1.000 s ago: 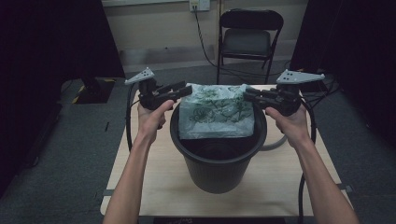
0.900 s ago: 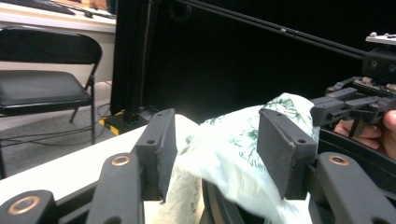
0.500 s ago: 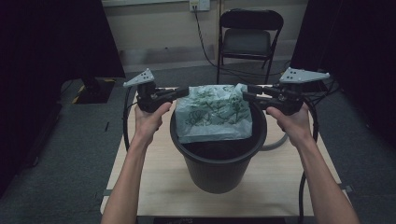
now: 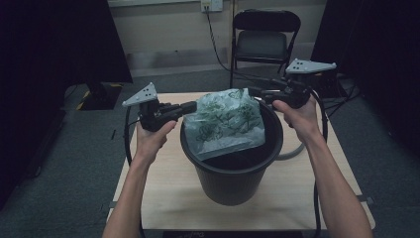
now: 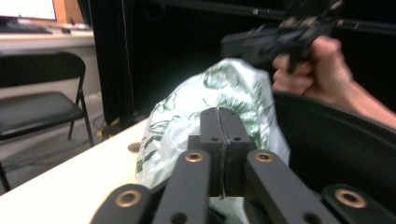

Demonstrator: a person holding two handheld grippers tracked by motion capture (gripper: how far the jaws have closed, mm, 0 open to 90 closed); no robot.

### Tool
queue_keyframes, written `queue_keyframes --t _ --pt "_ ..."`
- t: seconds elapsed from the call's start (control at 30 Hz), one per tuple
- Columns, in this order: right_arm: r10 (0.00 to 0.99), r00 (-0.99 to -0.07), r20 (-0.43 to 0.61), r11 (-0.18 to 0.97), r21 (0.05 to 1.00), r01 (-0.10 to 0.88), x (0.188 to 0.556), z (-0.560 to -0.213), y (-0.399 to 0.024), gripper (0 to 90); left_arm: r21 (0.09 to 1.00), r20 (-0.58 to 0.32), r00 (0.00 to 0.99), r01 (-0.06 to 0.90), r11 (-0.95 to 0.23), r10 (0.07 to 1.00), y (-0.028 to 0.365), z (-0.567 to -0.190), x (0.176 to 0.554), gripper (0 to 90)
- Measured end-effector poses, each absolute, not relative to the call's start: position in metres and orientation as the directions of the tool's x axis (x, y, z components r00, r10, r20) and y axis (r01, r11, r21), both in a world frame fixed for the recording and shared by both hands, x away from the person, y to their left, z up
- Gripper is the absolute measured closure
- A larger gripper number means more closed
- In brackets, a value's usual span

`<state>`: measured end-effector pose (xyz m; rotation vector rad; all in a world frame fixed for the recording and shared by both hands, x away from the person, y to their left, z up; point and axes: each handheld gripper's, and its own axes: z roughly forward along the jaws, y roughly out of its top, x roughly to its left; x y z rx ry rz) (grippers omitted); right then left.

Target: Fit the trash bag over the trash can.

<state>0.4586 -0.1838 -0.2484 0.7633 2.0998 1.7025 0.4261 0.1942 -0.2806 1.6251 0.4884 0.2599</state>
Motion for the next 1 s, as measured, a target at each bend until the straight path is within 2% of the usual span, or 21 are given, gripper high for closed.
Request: queue_keyframes --t 0.07,0.2,0.3,0.5,0.57,0.63,0.7,0.83,0.9,1.0 --pt "0.587 -0.804 0.097 0.147 0.964 0.223 0.466 -0.253 -0.181 47.7 0.988 -0.122 0.854 0.154 -0.021 0.505 0.197 -0.278 0.426 80.8" --pt "0.593 -0.8 0.095 0.207 0.941 0.266 0.476 -0.262 -0.175 44.8 0.982 -0.187 0.835 0.171 0.078 0.518 0.208 -0.27 0.435 62.4" --pt "0.589 -0.801 0.107 0.214 0.935 0.282 0.48 -0.264 -0.176 44.8 0.977 -0.206 0.835 0.2 0.066 0.511 0.204 -0.267 0.453 53.4" --pt "0.579 -0.807 0.118 0.253 0.915 0.315 0.487 -0.269 -0.174 47.2 0.961 -0.238 0.834 0.278 -0.006 0.498 0.188 -0.286 0.47 50.0" --pt "0.566 -0.814 0.13 0.255 0.911 0.323 0.488 -0.269 -0.173 50.7 0.959 -0.245 0.837 0.284 -0.007 0.49 0.189 -0.291 0.469 51.8" --pt "0.562 -0.819 0.12 0.264 0.912 0.315 0.487 -0.268 -0.171 59.6 0.956 -0.251 0.835 0.292 -0.008 0.49 0.192 -0.292 0.469 57.4" --pt "0.562 -0.818 0.119 0.261 0.913 0.313 0.485 -0.268 -0.17 70.0 0.955 -0.261 0.842 0.297 -0.001 0.472 0.195 -0.294 0.469 66.9" --pt "0.588 -0.801 0.109 0.236 0.925 0.299 0.48 -0.268 -0.171 82.0 0.954 -0.253 0.853 0.298 -0.027 0.455 0.195 -0.295 0.467 78.1" --pt "0.596 -0.795 0.111 0.207 0.936 0.286 0.48 -0.266 -0.173 85.7 0.956 -0.248 0.858 0.292 -0.031 0.449 0.195 -0.293 0.466 85.0" --pt "0.578 -0.808 0.109 0.2 0.942 0.271 0.478 -0.26 -0.175 88.0 0.959 -0.237 0.865 0.282 -0.039 0.442 0.195 -0.289 0.462 90.0"
